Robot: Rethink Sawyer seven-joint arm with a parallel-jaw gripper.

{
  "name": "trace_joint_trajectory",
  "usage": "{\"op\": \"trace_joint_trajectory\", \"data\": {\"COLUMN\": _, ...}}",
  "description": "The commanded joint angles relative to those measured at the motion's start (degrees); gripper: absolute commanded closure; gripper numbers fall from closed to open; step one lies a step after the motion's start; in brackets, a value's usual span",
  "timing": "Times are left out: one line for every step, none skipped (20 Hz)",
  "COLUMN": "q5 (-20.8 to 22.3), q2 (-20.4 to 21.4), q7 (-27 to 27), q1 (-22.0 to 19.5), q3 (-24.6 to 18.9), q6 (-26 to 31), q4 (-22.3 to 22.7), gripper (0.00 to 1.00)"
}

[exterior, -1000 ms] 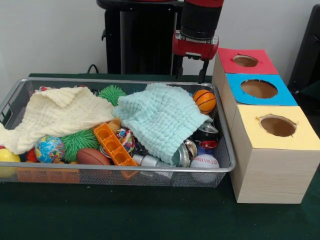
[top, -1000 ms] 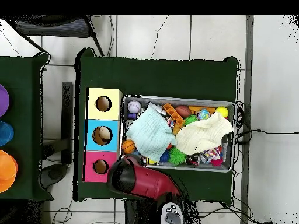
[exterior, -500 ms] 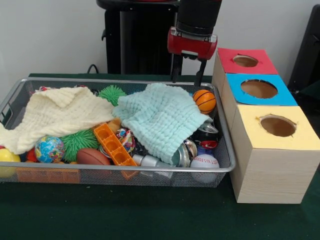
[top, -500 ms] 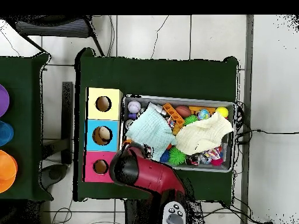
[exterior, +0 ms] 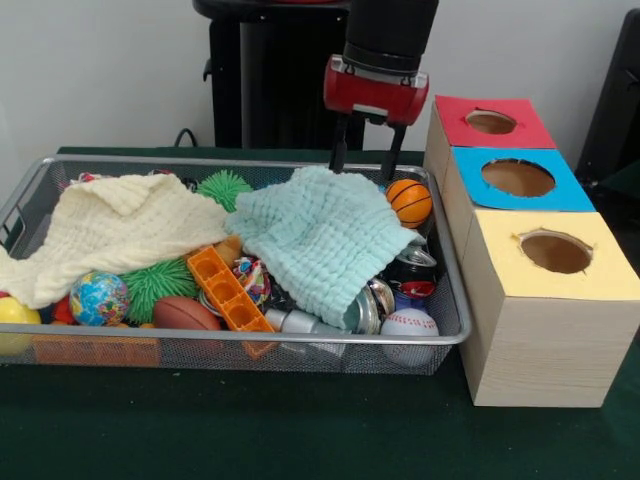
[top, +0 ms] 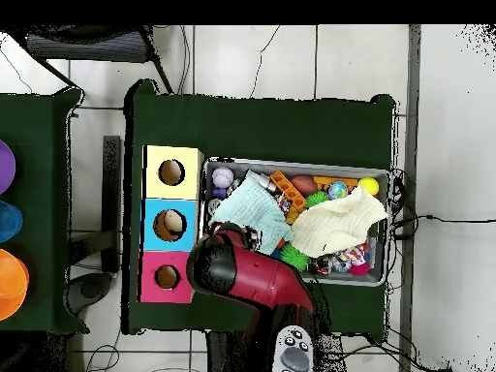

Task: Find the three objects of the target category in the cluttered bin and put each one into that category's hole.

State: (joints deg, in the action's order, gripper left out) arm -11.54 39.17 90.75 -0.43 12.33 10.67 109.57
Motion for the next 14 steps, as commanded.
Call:
{"op": "trace_joint_trajectory", "data": {"q5": -1.99, "q2": -7.65, "q7": 11.05, "q1": -2.04, "q3": -2.78, "q6": 1.82, "q4": -4.51, "gripper": 0.00}}
{"op": "trace_joint_trajectory", "data": {"q5": -2.00, "q2": -8.62, "q7": 11.27, "q1": -1.66, "q3": -2.29, "q6": 1.99, "q4": -4.66, "gripper": 0.00}}
{"op": "trace_joint_trajectory", "data": {"q5": -2.01, "q2": -9.43, "q7": 11.28, "q1": -1.84, "q3": -2.57, "q6": 1.99, "q4": -4.59, "gripper": 0.00}}
{"op": "trace_joint_trajectory", "data": {"q5": -1.98, "q2": -10.22, "q7": 11.69, "q1": -2.16, "q3": -3.15, "q6": 0.02, "q4": -4.03, "gripper": 0.00}}
{"op": "trace_joint_trajectory", "data": {"q5": -2.06, "q2": -10.52, "q7": 11.98, "q1": -2.16, "q3": -3.27, "q6": -0.79, "q4": -3.99, "gripper": 0.00}}
{"op": "trace_joint_trajectory", "data": {"q5": -2.13, "q2": -10.83, "q7": 12.27, "q1": -2.16, "q3": -3.39, "q6": -1.61, "q4": -3.95, "gripper": 0.00}}
{"op": "trace_joint_trajectory", "data": {"q5": -2.16, "q2": -11.10, "q7": 12.51, "q1": -1.98, "q3": -3.21, "q6": -2.23, "q4": -4.01, "gripper": 0.00}}
{"op": "trace_joint_trajectory", "data": {"q5": -2.19, "q2": -11.37, "q7": 12.75, "q1": -1.79, "q3": -3.03, "q6": -2.85, "q4": -4.07, "gripper": 0.00}}
{"op": "trace_joint_trajectory", "data": {"q5": -2.18, "q2": -11.68, "q7": 12.82, "q1": -1.90, "q3": -3.07, "q6": -3.36, "q4": -4.17, "gripper": 0.00}}
{"op": "trace_joint_trajectory", "data": {"q5": -2.14, "q2": -12.06, "q7": 12.87, "q1": -1.96, "q3": -3.18, "q6": -3.70, "q4": -3.99, "gripper": 0.00}}
{"op": "trace_joint_trajectory", "data": {"q5": -2.03, "q2": -12.39, "q7": 12.66, "q1": -2.27, "q3": -3.43, "q6": -3.75, "q4": -4.05, "gripper": 0.00}}
{"op": "trace_joint_trajectory", "data": {"q5": -1.90, "q2": -12.83, "q7": 12.68, "q1": -2.36, "q3": -3.69, "q6": -4.42, "q4": -3.94, "gripper": 0.00}}
{"op": "trace_joint_trajectory", "data": {"q5": -1.85, "q2": -13.18, "q7": 12.63, "q1": -2.50, "q3": -3.93, "q6": -4.73, "q4": -3.97, "gripper": 0.00}}
{"op": "trace_joint_trajectory", "data": {"q5": -1.80, "q2": -13.53, "q7": 12.58, "q1": -2.64, "q3": -4.17, "q6": -5.04, "q4": -4.01, "gripper": 0.00}}
